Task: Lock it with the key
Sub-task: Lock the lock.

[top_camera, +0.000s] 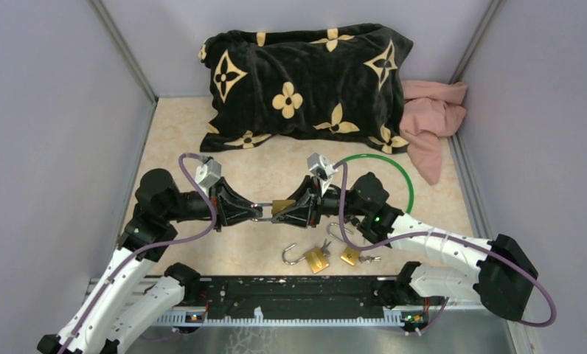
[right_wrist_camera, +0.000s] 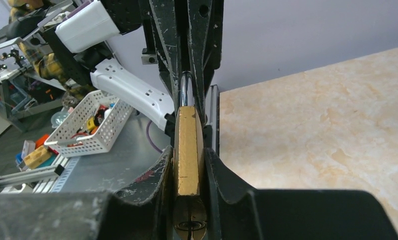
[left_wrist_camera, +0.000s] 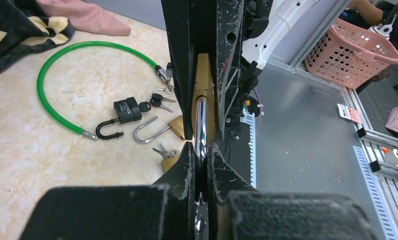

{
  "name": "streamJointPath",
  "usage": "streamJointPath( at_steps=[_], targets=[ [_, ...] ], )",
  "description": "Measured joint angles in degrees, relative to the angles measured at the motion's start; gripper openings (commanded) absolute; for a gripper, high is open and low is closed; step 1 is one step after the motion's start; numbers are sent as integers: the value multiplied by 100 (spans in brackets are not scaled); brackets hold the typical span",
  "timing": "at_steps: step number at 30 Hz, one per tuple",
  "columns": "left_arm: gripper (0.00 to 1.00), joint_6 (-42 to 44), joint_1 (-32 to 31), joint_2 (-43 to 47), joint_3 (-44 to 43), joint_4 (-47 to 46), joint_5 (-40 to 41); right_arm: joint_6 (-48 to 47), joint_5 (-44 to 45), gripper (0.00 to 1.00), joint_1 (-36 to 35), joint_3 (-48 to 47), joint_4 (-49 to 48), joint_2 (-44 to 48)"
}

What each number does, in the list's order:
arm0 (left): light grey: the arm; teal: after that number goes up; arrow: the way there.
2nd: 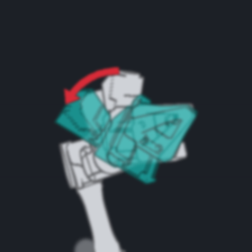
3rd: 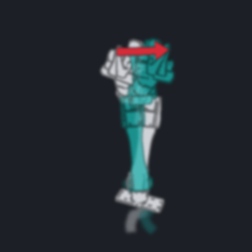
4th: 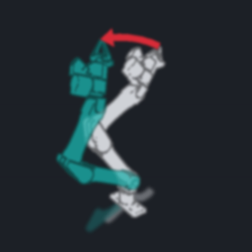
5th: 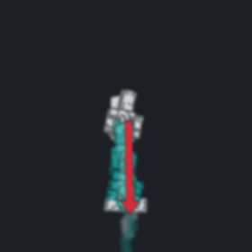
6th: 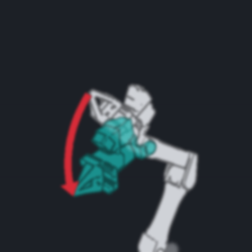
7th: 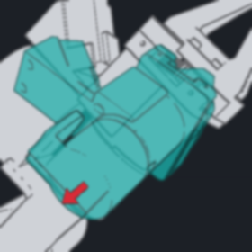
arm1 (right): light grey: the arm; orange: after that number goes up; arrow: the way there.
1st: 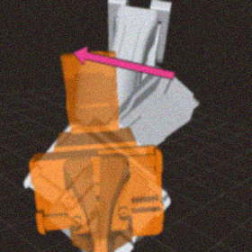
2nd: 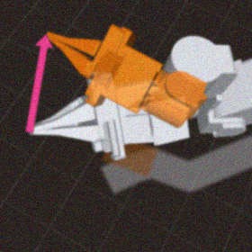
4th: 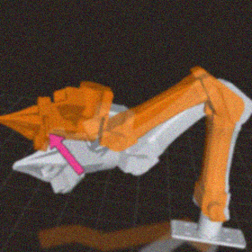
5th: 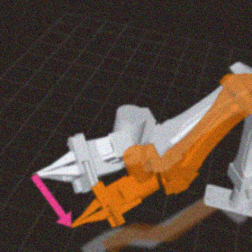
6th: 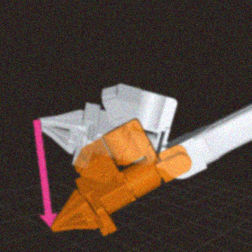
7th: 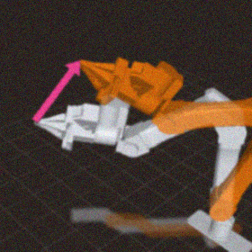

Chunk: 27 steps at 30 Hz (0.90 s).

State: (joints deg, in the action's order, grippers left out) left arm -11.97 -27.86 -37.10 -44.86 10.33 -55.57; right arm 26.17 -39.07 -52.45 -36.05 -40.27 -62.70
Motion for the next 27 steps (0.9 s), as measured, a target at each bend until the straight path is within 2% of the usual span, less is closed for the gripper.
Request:
streamJointPath(
  at_steps=[3, 4, 7, 11, 17, 23, 27],
  targets=[
    [27, -2, 0, 22, 111, -61, 22, 31, 94, 0, -15, 0, 179, 55],
    [31, 4, 0, 31, 146, -92, 44, 48, 155, 0, -28, 0, 271, 85],
    [45, 26, 9, 55, 267, -83, 138, 52, 442, 0, -48, 0, 538, 164],
    [52, 243, 74, 76, 431, 103, 313, 46, 741, 0, -48, 0, 881, 195],
    [52, 413, 184, 101, 551, 319, 420, 39, 835, 0, -48, 0, 1196, 195],
    [35, 535, 260, 168, 553, 393, 356, -15, 667, 0, -48, -2, 1379, 192],
    [32, 535, 262, 181, 566, 378, 302, -17, 551, 0, -48, -13, 1392, 184]
  ],
)
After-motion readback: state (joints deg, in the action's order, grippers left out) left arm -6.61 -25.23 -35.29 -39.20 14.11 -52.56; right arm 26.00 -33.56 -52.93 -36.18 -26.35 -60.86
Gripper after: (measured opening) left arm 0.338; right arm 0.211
